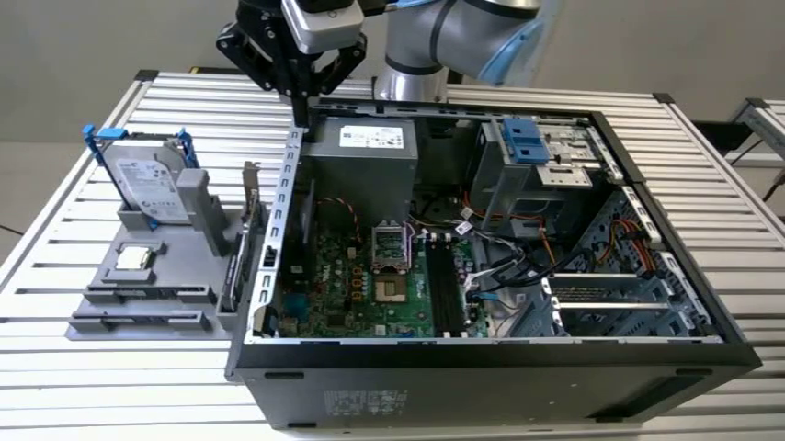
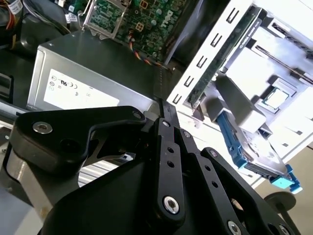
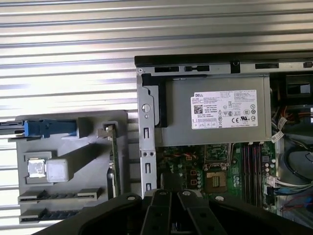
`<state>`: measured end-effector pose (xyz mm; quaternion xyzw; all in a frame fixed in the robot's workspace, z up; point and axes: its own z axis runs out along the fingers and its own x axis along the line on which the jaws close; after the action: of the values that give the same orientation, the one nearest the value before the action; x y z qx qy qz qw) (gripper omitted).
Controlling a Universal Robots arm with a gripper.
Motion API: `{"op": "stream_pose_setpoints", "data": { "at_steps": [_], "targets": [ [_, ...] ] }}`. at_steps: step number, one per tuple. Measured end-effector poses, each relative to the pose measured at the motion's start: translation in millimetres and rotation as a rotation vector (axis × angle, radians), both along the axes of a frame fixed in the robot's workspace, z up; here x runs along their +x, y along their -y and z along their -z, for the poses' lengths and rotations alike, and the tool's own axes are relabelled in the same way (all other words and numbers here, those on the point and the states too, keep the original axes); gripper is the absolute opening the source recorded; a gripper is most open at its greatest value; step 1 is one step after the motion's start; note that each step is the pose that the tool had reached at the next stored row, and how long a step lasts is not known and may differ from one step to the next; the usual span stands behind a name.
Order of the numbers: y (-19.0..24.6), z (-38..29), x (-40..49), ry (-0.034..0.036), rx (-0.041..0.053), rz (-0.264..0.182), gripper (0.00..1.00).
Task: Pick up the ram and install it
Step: 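Reach for the ram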
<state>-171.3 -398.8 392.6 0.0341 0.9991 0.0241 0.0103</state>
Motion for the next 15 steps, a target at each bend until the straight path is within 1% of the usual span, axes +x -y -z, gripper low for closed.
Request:
{"op": "stream_pose_setpoints", "data": {
  "at_steps": [15],
  "targets": [
    [0.0,0.0,-16.6,0.0,0.0,-0.003,0.0]
  ]
}}
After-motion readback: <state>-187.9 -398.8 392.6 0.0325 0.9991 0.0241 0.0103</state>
